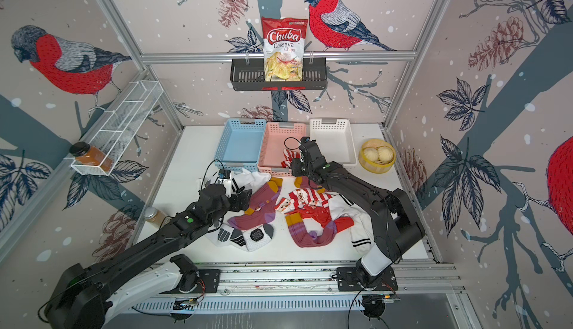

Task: Sort the socks into the basket by color
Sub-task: Pick up the sock at the center of the board.

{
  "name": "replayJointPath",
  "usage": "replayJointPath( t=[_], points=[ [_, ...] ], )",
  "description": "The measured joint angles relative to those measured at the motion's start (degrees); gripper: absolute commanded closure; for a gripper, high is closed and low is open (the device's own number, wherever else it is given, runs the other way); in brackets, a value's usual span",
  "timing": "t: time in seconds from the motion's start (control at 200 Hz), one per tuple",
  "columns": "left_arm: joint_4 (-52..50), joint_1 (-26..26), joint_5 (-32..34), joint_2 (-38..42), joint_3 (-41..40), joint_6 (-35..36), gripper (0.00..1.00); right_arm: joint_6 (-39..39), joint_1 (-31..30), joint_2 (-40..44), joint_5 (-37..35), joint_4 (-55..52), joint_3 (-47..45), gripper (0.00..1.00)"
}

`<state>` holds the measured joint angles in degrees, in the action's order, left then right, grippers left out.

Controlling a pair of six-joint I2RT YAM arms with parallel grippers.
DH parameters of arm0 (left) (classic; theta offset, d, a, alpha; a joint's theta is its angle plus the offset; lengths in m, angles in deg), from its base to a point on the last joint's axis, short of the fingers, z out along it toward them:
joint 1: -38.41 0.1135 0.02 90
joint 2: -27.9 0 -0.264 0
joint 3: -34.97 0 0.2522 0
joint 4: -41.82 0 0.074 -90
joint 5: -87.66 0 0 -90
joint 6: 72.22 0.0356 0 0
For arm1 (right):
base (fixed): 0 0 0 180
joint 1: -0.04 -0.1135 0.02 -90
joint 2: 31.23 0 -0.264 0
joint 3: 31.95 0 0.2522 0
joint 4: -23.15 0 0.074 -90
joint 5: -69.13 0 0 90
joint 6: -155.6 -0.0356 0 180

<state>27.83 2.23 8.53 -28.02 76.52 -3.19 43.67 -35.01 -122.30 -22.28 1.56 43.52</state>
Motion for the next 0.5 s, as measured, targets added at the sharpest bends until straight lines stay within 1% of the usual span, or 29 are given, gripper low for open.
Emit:
replayJointPath(
  t=[0.315, 0.5],
  points=[
    [1.81, -0.26, -3.32, -3.39, 0.04, -0.59, 0.08, -2.23, 1.33, 5.03, -0.52, 2.21, -8.41, 0.43],
    [3.02, -2.86, -4.79, -8.11, 1.46, -1.07, 0.09, -2.95, 2.05, 8.90, -0.79, 2.16, -12.04, 0.42]
  ],
)
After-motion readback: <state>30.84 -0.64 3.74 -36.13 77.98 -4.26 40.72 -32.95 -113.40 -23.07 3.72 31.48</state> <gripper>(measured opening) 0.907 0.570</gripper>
